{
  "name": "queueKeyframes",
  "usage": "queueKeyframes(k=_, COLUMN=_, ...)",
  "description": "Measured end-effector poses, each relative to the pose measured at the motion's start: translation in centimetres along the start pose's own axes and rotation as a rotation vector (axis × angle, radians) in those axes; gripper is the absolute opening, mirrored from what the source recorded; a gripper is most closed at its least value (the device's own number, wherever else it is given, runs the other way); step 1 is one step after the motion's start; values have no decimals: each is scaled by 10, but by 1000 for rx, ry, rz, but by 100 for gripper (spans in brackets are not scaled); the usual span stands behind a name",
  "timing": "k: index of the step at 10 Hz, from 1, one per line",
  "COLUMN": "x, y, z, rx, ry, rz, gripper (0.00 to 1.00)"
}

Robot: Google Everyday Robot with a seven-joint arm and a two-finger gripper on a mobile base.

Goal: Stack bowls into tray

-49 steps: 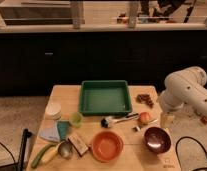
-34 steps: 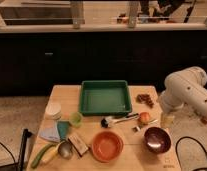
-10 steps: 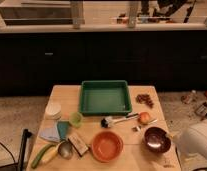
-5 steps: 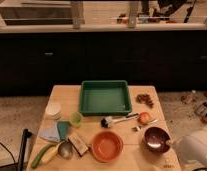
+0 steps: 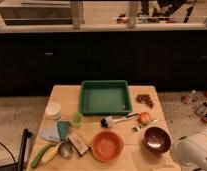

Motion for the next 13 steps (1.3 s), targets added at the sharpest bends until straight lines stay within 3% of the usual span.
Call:
queueKeyframes(k=1, x=-3, y=-2, z=-4, rx=3, ry=1, rz=-4, gripper=6)
queueKeyframes(k=3, x=2, y=-1, z=-7, rx=32, ry=-26, rz=-6, gripper=17)
queueKeyframes(k=8, x=9, y=-6, z=-4, rx=96, ry=-91, rz=-75, gripper=71)
queueKeyframes(k=9, x=7, y=-8, z=-2, rx=99, ry=-98, rz=-88, gripper=77)
queueKeyframes(k=13, x=-2, y=-18, z=13, rx=86, ry=-93, rz=-143, gripper=80)
